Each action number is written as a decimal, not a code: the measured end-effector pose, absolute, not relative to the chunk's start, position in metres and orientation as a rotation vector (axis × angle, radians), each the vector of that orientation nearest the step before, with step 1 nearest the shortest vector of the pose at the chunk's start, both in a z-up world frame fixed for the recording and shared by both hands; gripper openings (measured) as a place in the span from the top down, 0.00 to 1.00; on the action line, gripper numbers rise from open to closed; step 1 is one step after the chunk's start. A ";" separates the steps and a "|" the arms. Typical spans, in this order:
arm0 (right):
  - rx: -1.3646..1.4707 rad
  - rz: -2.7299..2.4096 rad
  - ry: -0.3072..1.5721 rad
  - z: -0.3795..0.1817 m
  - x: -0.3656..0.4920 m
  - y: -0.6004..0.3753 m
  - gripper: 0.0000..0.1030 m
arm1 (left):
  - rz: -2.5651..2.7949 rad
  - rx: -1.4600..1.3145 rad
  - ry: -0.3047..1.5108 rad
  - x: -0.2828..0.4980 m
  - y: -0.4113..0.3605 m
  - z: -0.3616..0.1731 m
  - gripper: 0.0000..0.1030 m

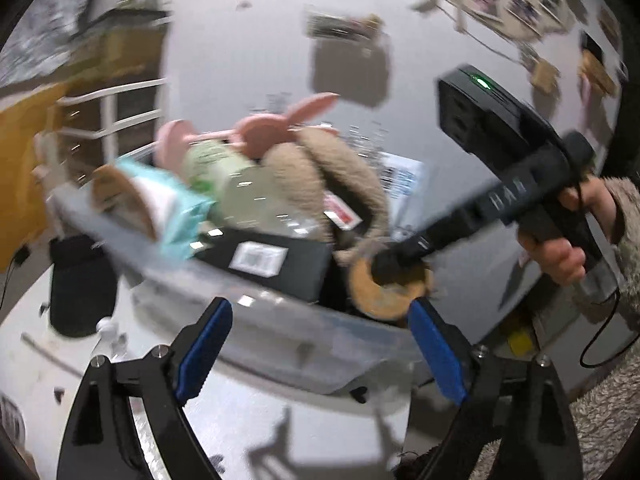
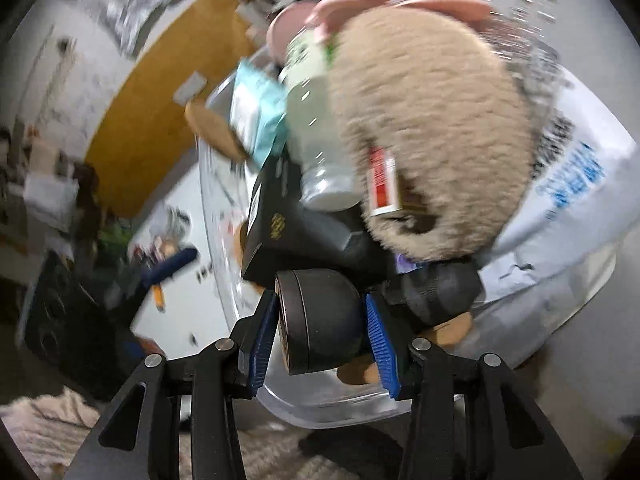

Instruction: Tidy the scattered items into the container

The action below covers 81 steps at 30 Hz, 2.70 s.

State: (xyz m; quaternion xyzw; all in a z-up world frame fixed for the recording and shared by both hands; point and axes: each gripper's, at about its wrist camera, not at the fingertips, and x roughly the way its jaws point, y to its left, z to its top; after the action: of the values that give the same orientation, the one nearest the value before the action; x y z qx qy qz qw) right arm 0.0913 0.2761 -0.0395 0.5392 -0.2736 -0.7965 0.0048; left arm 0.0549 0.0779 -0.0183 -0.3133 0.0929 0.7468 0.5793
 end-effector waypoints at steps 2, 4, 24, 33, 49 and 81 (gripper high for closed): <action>1.761 -2.485 -0.745 -0.042 0.085 0.266 0.56 | 1.783 -0.752 0.182 0.048 0.065 -0.019 0.11; 1.783 -2.477 -0.662 -0.042 0.081 0.257 0.56 | 1.807 -0.767 0.157 0.043 0.053 -0.020 0.11; 1.746 -2.500 -0.594 -0.016 0.083 0.238 0.55 | 1.890 -0.836 0.166 0.046 0.018 -0.030 0.04; 1.797 -2.525 -0.613 -0.024 0.077 0.235 0.55 | 1.969 -0.856 0.184 0.042 0.002 -0.037 0.00; 1.297 -2.826 -0.500 0.043 0.067 0.171 0.00 | 2.127 -0.911 0.162 0.023 -0.066 -0.039 0.00; 1.286 -2.806 -0.109 -0.058 0.045 -0.013 0.00 | 2.468 -1.003 0.145 0.016 -0.210 -0.054 0.00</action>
State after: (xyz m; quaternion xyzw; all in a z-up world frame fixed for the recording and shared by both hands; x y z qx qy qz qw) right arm 0.0453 -0.0128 -0.0576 0.4163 -0.0354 -0.9082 0.0263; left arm 0.0162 -0.2105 -0.0538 -0.3653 0.0527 0.8993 0.2346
